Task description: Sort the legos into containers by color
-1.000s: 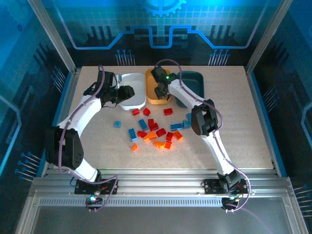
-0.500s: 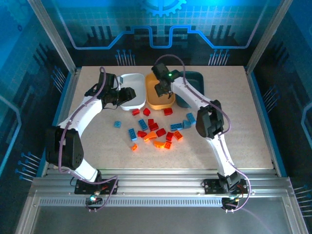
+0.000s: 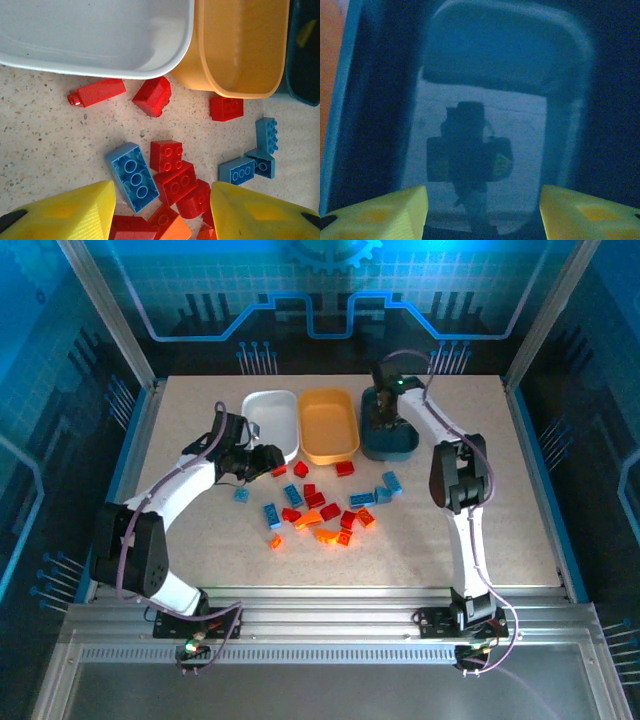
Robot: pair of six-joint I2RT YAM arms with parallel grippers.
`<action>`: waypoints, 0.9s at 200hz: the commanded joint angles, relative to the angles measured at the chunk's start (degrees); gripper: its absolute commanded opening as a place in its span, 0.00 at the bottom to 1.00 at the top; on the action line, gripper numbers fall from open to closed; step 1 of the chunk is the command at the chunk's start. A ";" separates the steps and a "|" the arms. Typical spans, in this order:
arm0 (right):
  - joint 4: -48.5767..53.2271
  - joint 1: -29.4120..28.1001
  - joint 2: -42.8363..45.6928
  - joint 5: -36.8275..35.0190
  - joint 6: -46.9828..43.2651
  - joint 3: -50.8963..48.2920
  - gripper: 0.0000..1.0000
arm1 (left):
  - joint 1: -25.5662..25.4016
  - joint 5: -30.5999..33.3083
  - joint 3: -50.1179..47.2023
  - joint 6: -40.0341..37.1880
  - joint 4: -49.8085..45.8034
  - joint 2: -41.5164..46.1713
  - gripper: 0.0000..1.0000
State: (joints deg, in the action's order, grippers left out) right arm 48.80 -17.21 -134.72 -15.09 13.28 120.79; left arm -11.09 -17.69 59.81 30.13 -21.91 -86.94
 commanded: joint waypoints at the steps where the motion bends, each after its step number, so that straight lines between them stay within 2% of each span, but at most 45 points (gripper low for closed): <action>1: 0.71 -1.24 -2.21 5.02 -0.97 2.65 0.62 | -0.33 -1.03 -0.84 0.22 -0.01 3.07 0.55; 48: -0.26 -0.83 1.12 2.69 -1.59 -0.02 0.64 | -0.42 -0.94 -0.33 -0.33 -1.46 4.42 0.55; 93: -3.72 -0.05 16.18 -0.26 -0.86 -9.21 0.68 | -0.89 -0.60 2.12 -0.76 -4.64 6.11 0.57; 110: -4.56 -0.18 23.01 -0.55 0.59 -16.17 0.68 | -1.33 -0.78 4.27 -1.10 -7.38 6.50 0.58; 141: -11.02 0.19 36.35 4.15 3.26 -38.36 0.65 | -4.62 -0.85 6.86 -2.53 -10.11 6.96 0.60; 161: -14.49 0.34 42.59 7.77 3.70 -50.40 0.64 | -8.58 -0.90 4.26 -0.99 -6.43 7.52 0.61; 180: -17.11 0.34 45.46 11.20 3.69 -57.85 0.66 | -11.95 -0.22 0.04 1.82 -0.37 8.82 0.61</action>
State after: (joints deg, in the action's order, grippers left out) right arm 35.86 -17.43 -90.83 -9.87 15.66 71.35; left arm -19.25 -17.69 64.23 29.80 -26.89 -80.27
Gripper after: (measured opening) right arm 0.648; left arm 0.605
